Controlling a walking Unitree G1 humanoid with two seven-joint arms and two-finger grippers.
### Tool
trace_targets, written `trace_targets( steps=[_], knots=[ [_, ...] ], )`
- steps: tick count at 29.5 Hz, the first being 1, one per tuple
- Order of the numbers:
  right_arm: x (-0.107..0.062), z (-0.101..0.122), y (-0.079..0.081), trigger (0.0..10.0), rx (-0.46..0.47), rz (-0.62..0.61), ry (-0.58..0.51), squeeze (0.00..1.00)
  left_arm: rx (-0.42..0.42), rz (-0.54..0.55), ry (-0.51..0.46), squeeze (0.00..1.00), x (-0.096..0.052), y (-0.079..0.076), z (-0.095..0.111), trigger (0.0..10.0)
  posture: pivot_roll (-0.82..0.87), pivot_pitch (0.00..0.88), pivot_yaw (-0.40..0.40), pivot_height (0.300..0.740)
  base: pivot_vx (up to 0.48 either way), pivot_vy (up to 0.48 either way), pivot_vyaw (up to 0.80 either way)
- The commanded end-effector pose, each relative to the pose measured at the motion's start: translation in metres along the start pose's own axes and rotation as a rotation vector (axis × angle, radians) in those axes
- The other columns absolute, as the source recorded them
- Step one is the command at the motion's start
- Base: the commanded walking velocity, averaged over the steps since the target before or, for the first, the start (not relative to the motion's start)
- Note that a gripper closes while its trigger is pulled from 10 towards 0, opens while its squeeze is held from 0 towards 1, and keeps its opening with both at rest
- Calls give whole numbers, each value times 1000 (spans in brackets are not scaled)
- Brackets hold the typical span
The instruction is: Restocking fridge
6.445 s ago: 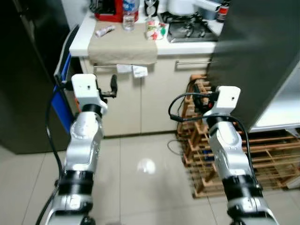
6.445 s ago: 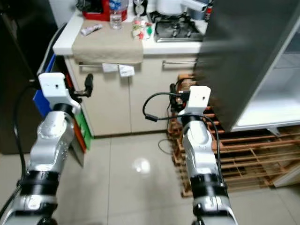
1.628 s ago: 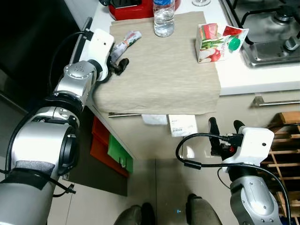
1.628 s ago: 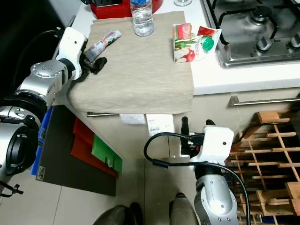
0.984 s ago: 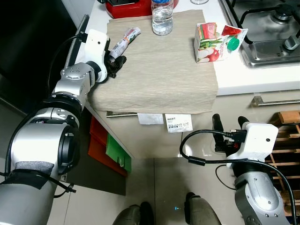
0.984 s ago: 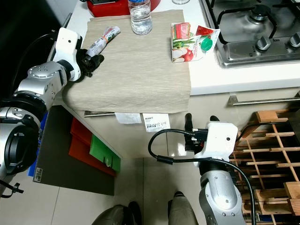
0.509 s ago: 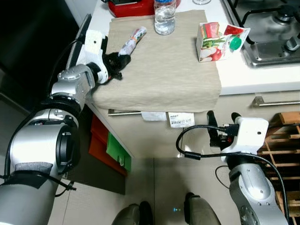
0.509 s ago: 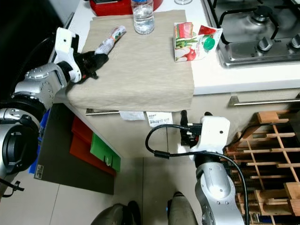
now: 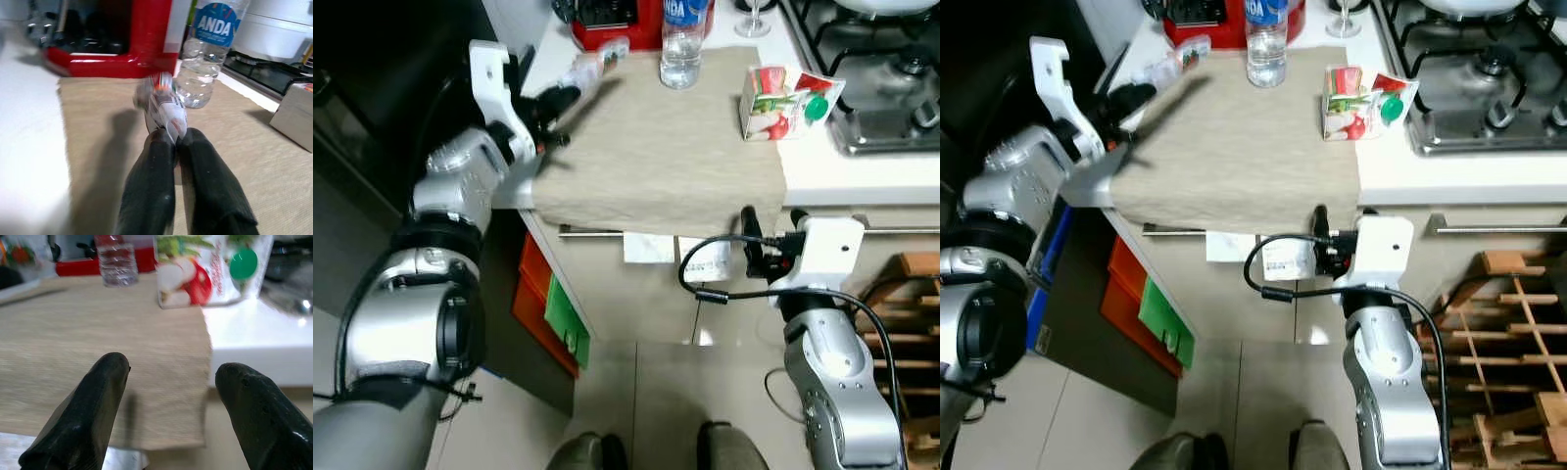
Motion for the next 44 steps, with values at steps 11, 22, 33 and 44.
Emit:
trace_targets(
  steps=[11,22,33,44],
  knots=[
    [13,0,2,10000,5,28,-34,0,114,123,172,0,-3,1,-44,10000,-172,0,118,740,0,0,0],
    [14,-4,2,10000,1,41,-27,0,43,82,207,1000,1,-11,-61,10000,-173,1,112,740,0,0,0],
    [13,-7,3,10000,6,47,-19,0,120,65,140,1000,7,-22,-43,10000,-169,9,106,740,0,0,0],
    [11,-7,4,10000,29,38,-20,0,233,75,32,1000,9,-31,-14,10000,-161,28,107,740,0,0,0]
  ],
)
Point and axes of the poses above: a point about 5 cm out from each wrist's last joint towards the gripper, its own x axis pointing out of the wrist towards the gripper, its own z axis along the axis of the wrist's last joint, y = z × x, the point moved 1 cm from there along x, pointing out of the wrist towards the gripper, and after that the axes turned 8 degrees about -x, right-handed, at the moved point
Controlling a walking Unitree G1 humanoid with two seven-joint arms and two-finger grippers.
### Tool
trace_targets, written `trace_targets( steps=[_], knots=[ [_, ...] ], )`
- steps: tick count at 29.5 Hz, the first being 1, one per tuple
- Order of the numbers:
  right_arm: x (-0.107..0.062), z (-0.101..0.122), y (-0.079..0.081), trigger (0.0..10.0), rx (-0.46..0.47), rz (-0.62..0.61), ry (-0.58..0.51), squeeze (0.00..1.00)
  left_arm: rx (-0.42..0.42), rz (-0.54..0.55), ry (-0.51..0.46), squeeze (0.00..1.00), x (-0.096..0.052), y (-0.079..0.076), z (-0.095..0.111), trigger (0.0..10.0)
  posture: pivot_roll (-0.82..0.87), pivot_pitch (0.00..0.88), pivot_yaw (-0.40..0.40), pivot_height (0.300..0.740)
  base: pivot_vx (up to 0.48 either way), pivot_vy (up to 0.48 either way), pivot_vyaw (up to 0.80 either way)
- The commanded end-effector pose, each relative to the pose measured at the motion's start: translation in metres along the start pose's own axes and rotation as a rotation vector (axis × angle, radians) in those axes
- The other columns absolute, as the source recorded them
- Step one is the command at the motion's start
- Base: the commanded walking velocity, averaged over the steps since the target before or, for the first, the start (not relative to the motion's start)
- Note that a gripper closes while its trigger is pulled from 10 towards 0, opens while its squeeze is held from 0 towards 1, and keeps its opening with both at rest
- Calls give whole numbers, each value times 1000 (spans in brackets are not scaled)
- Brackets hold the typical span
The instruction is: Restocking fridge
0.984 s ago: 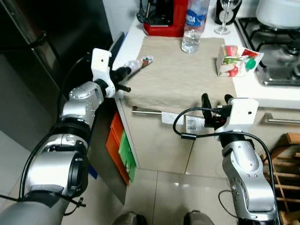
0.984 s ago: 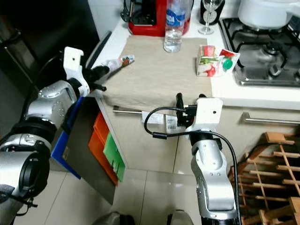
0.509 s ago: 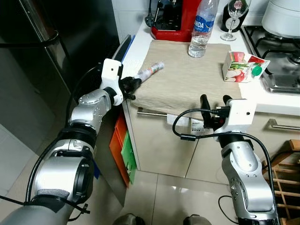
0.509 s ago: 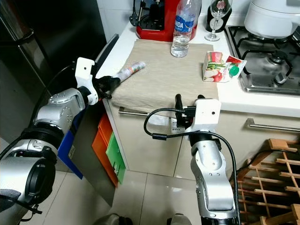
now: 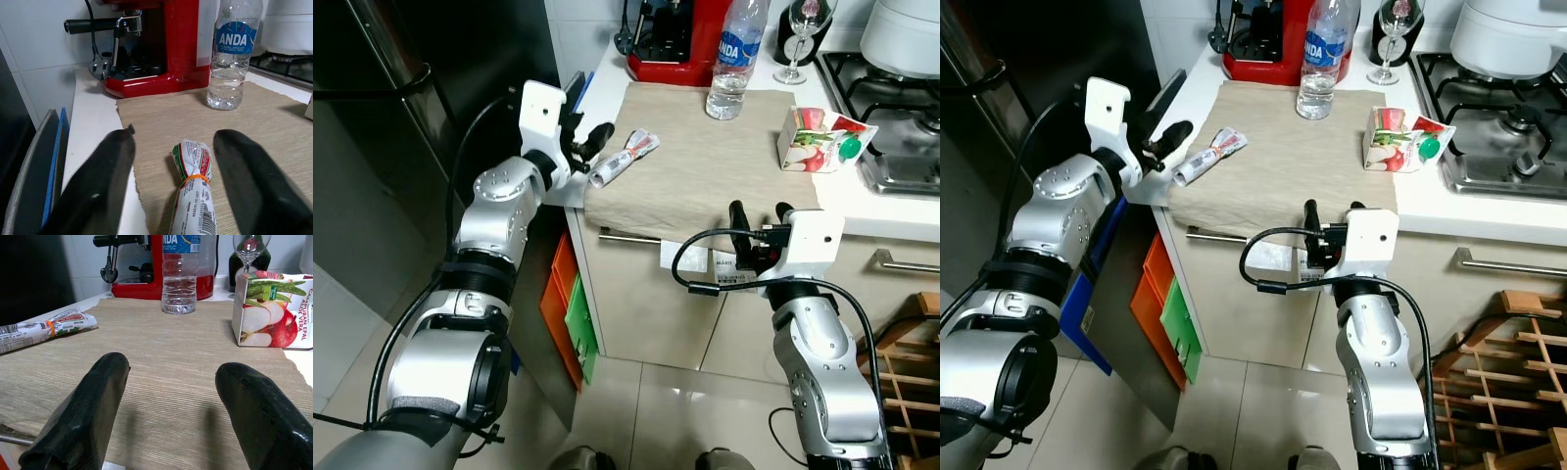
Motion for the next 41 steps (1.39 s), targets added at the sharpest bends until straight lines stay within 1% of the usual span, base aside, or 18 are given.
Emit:
trace_targets(
  steps=[1,3,5,6,7,8,10,14,18,24,27,31,32,33,35,36,40,41],
  knots=[
    [-3,2,0,10000,24,-2,-12,0,11,-3,4,1000,-3,6,10,10000,-159,33,109,740,0,0,0],
    [-4,1,0,10000,25,-3,-10,0,10,-6,1,1000,-2,6,13,10000,-159,33,109,740,0,0,0],
    [-4,5,4,10000,46,9,-18,0,25,-64,55,1000,2,4,16,10000,-159,49,122,740,0,0,0],
    [-4,5,4,10000,46,9,-18,0,25,-64,55,1000,2,4,16,10000,-159,49,122,740,0,0,0],
    [-2,13,9,10000,63,42,-43,0,32,-119,135,1000,5,2,15,10000,-162,54,130,740,0,0,0],
    [-2,13,9,10000,63,42,-43,0,32,-119,135,1000,5,2,15,10000,-162,54,130,740,0,0,0],
    [-1,20,10,10000,66,60,-65,0,26,-154,192,1000,7,0,12,10000,-166,59,136,740,0,0,0],
    [-3,25,8,10000,64,71,-81,0,21,-175,227,1000,9,-1,11,10000,-166,63,138,740,0,0,0],
    [-8,34,20,10000,67,197,-126,0,-1,-233,286,1000,14,-8,7,10000,-169,69,145,740,0,0,0],
    [-14,34,26,10000,64,224,-119,0,8,-223,314,1000,18,-8,6,10000,-171,76,157,740,0,0,0],
    [-19,32,30,10000,74,232,-105,0,37,-178,298,1000,20,-3,9,10000,-177,83,163,740,0,0,0],
    [-25,31,33,10000,81,235,-93,0,41,-175,306,1000,21,-4,7,10000,-191,105,168,740,0,0,0],
    [-27,31,34,10000,83,236,-91,0,50,-168,312,47,21,-4,6,10000,-191,105,168,740,0,0,0],
    [-30,32,35,10000,83,240,-89,0,61,-155,319,0,21,-3,4,10000,-199,119,170,740,0,0,0],
    [-33,33,36,10000,83,244,-89,0,70,-141,323,0,21,-1,3,10000,-207,131,170,740,0,0,0],
    [-39,34,37,10000,74,255,-83,0,74,-115,322,0,21,2,2,10000,-218,147,169,740,0,0,0],
    [-51,33,35,10000,67,257,-64,0,65,-75,299,0,22,6,7,10000,-235,174,169,740,0,0,0],
    [-51,33,35,10000,67,257,-64,0,65,-75,299,0,22,6,7,10000,-235,174,169,740,0,0,0]
  ],
)
Point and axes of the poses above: a point about 5 cm out from each wrist's last joint towards the gripper, its own x axis pointing out of the wrist towards the gripper, its own z axis along the axis of the wrist's last joint, y = z × x, the point moved 1 cm from there along x, pointing out of the wrist towards the gripper, and after that the axes turned 8 degrees about -x, right-handed, at the moved point
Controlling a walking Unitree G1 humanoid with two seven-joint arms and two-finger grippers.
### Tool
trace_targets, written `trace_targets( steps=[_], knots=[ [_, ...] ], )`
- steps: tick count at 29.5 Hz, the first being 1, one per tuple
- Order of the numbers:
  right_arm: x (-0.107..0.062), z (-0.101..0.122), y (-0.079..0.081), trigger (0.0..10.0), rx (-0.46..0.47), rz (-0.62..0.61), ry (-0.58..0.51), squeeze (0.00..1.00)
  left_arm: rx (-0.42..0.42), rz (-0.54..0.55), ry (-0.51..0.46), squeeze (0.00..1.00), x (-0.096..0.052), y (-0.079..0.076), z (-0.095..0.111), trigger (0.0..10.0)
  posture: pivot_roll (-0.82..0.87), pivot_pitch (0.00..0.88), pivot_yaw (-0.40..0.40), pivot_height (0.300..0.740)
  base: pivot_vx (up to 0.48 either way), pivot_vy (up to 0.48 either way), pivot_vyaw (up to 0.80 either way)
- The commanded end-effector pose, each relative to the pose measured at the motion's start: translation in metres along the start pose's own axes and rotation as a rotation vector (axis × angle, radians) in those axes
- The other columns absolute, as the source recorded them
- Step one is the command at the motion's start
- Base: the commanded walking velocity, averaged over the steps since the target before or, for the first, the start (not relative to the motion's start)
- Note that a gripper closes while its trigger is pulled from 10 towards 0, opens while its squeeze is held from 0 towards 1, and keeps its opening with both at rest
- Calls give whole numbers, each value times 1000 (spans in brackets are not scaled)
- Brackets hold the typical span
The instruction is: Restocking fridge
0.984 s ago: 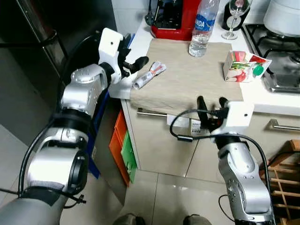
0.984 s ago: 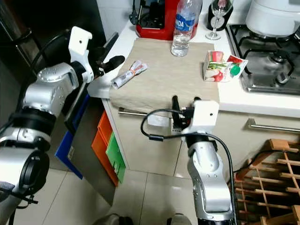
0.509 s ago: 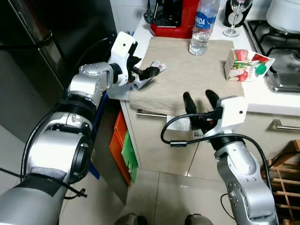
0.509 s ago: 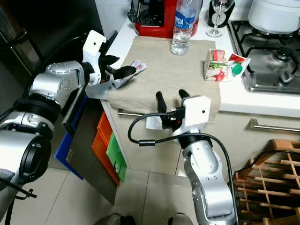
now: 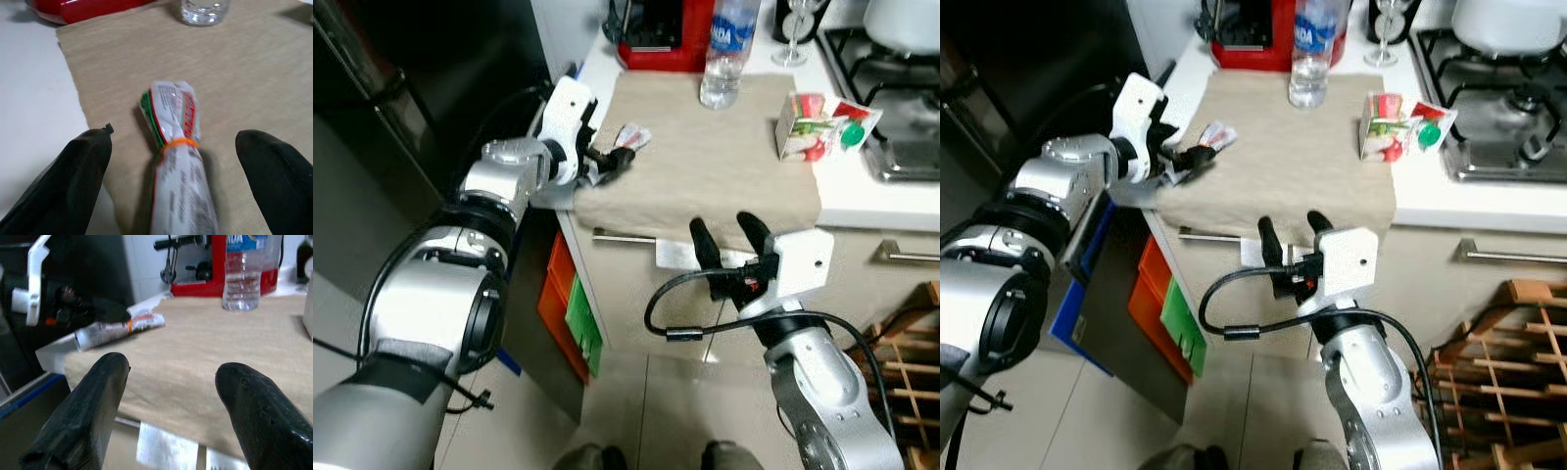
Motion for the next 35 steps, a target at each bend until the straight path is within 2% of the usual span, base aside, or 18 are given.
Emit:
trace_targets(
  steps=[1,7,11,16,18,19,24,30,35],
  knots=[
    [-2,4,2,10000,1,8,-5,0,6,27,-14,0,-3,5,6,10000,-238,181,169,740,0,0,0],
    [-9,5,7,10000,18,2,20,0,27,61,4,0,-1,6,1,10000,-256,215,174,740,0,0,0],
    [-16,5,10,10000,31,0,41,0,55,117,48,0,0,8,-9,10000,-264,231,175,740,0,0,0],
    [-20,5,12,10000,37,-5,58,0,51,193,89,0,-2,15,-20,10000,-268,243,173,740,0,0,0],
    [-21,4,12,10000,40,-5,64,0,32,183,99,0,-2,15,-23,1922,-267,245,170,740,0,0,0],
    [-21,4,13,10000,40,-3,67,0,11,170,94,0,-2,13,-24,0,-266,245,168,740,0,0,0],
    [-20,4,13,10000,41,2,72,0,1,138,73,0,-1,10,-21,0,-264,244,162,740,0,0,0],
    [-14,-1,5,10000,47,-24,89,0,-8,87,50,0,0,7,-19,0,-257,222,148,740,0,0,0],
    [-8,-6,-6,10000,72,-69,92,0,-42,90,42,0,0,7,-19,0,-258,206,147,740,0,0,0]
  ],
)
Point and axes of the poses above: a point about 5 cm out from each wrist's last joint towards the gripper, its own x axis pointing out of the wrist towards the gripper, its own z axis along the axis of the wrist's last joint, y = z × x, the point moved 1 cm from there along x, pointing out of the wrist towards the gripper, and after that the axes turned 8 degrees about -x, right-handed, at the moved point
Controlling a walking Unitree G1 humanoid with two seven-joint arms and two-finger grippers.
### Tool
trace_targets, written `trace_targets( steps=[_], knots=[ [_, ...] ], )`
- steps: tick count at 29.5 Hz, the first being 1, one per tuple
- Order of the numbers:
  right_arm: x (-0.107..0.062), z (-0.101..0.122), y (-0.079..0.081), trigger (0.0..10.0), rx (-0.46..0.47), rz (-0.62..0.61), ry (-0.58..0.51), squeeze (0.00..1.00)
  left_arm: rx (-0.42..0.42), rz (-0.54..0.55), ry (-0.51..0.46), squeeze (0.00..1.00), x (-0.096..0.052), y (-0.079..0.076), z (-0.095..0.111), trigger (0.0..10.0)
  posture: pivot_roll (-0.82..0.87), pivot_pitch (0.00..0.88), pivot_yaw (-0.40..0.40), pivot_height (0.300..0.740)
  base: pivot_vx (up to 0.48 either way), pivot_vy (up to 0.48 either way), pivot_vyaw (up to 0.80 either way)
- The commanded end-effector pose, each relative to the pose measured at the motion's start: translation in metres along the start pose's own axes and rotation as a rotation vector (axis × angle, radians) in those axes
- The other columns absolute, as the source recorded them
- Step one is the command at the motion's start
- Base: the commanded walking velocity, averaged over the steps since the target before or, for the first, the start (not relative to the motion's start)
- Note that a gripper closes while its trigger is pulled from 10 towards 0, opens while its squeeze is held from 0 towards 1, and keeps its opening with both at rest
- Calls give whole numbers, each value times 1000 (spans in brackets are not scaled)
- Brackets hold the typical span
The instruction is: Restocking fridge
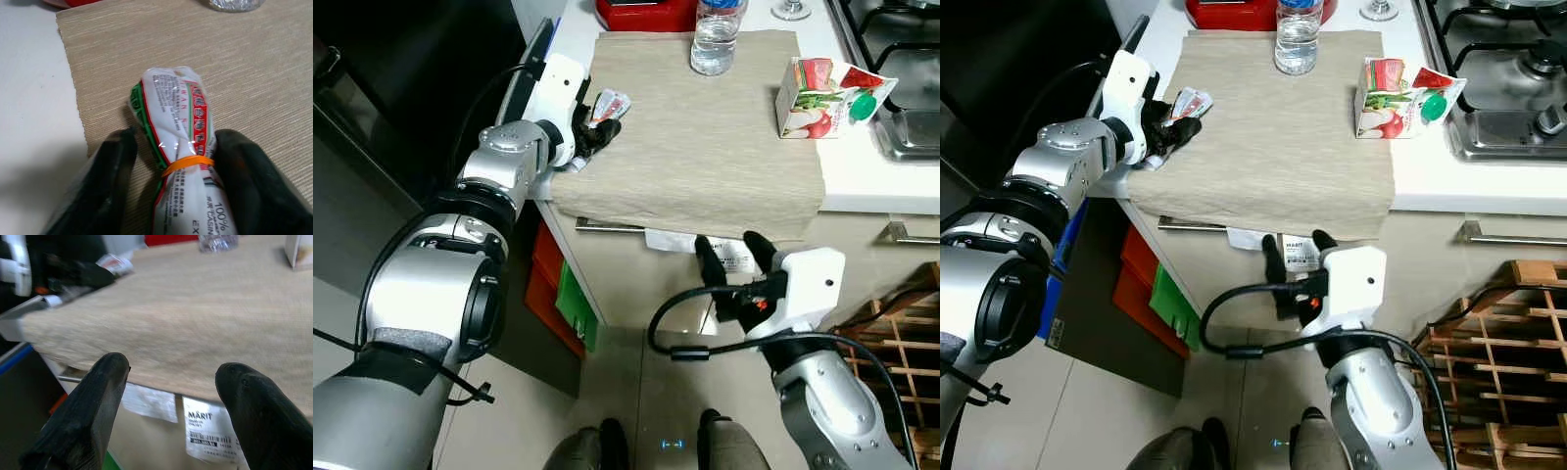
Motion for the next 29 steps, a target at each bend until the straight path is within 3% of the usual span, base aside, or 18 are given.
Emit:
trace_targets(
  steps=[1,6,8,10,12,14,17,19,21,26,29],
  knots=[
    [3,-1,-6,10000,26,-30,4,0,-75,3,91,0,0,0,-27,0,-261,188,144,740,0,0,0],
    [17,6,-24,10000,-6,-93,-47,0,-248,-34,-46,0,0,-2,-4,0,-252,110,132,740,0,0,0],
    [18,8,-26,10000,-11,-103,-59,0,-254,-36,-62,0,0,-1,-2,0,-252,110,132,740,0,0,0],
    [28,11,-37,10000,-39,-149,-94,0,-255,-66,-129,0,-2,-1,10,0,-233,28,120,740,0,0,0],
    [39,13,-48,10000,-62,-189,-117,0,-256,-108,-200,0,-3,-4,23,0,-220,0,106,740,0,0,0],
    [46,16,-58,10000,-80,-240,-139,0,-223,-177,-235,0,-4,-11,31,0,-210,0,101,740,0,0,0],
    [55,19,-62,10000,-84,-261,-160,0,-185,-187,-258,0,-4,-13,34,0,-203,0,102,740,0,0,0],
    [62,23,-62,10000,-98,-260,-184,0,-168,-167,-312,0,-7,-11,42,0,-195,0,102,740,0,0,0],
    [68,25,-65,10000,-114,-277,-213,0,-125,-134,-433,0,-17,-6,57,0,-171,0,93,740,0,0,0],
    [71,23,-77,10000,-168,-357,-236,0,-110,-98,-526,0,-33,-5,53,0,-136,0,71,740,0,0,0],
    [64,29,-82,10000,-238,-406,-275,0,-59,-55,-543,0,-49,-12,33,0,-127,0,63,740,0,0,0]
  ],
)
Point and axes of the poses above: a point about 5 cm out from each wrist's last joint towards the gripper, its own x axis pointing out of the wrist towards the gripper, its own z axis along the axis of the wrist's last joint, y = z × x, the point moved 1 cm from there along x, pointing out of the wrist towards the gripper, and after that the axes turned 8 degrees about -x, right-handed, at the moved point
